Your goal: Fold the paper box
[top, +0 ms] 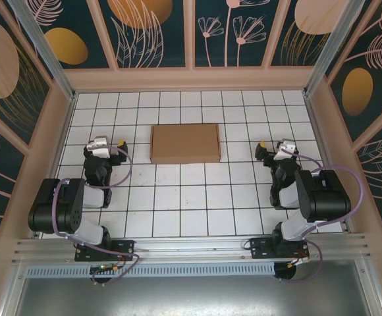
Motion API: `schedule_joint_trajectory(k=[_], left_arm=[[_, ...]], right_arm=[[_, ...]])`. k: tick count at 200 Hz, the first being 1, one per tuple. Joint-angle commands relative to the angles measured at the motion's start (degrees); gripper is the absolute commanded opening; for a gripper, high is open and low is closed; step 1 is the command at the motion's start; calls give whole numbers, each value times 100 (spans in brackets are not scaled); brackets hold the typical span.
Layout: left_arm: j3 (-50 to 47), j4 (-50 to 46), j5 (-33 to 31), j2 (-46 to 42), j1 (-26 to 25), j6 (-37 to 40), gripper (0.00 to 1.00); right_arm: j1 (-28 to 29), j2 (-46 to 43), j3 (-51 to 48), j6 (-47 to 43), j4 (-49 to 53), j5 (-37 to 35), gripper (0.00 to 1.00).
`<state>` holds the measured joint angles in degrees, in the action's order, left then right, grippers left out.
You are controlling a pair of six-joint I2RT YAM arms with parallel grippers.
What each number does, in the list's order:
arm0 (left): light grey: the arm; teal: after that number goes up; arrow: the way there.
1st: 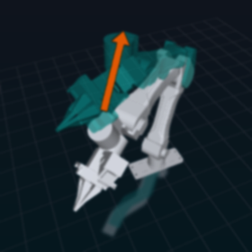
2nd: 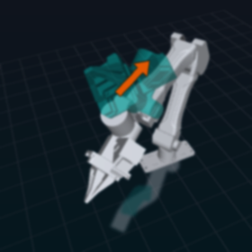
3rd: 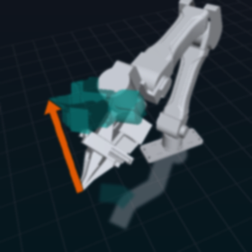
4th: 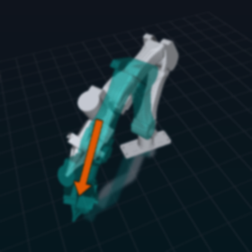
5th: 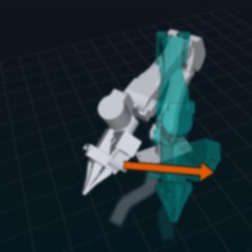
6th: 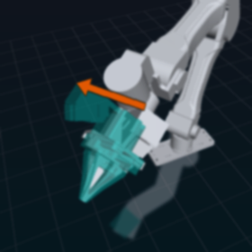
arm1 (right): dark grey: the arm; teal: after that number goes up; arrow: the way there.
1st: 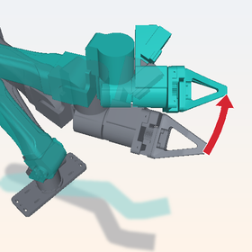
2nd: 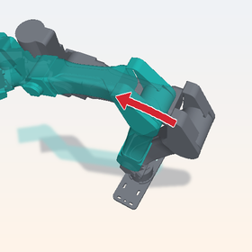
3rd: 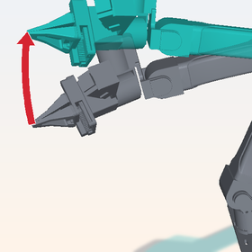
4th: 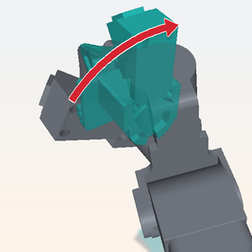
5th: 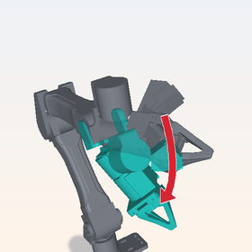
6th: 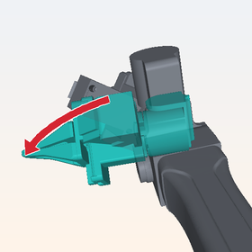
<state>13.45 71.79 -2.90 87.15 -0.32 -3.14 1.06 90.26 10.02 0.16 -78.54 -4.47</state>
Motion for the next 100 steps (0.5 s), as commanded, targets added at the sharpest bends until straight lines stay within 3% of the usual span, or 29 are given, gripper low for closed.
schedule_joint_trajectory(k=[1,100], left_arm=[[103,-39,-215,32,52,-160,99],[16,72,-229,-26,52,-126,99]], right_arm=[[-50,-52,93,-37,-69,-75,99],[-49,-50,89,-25,-69,-67,99]])
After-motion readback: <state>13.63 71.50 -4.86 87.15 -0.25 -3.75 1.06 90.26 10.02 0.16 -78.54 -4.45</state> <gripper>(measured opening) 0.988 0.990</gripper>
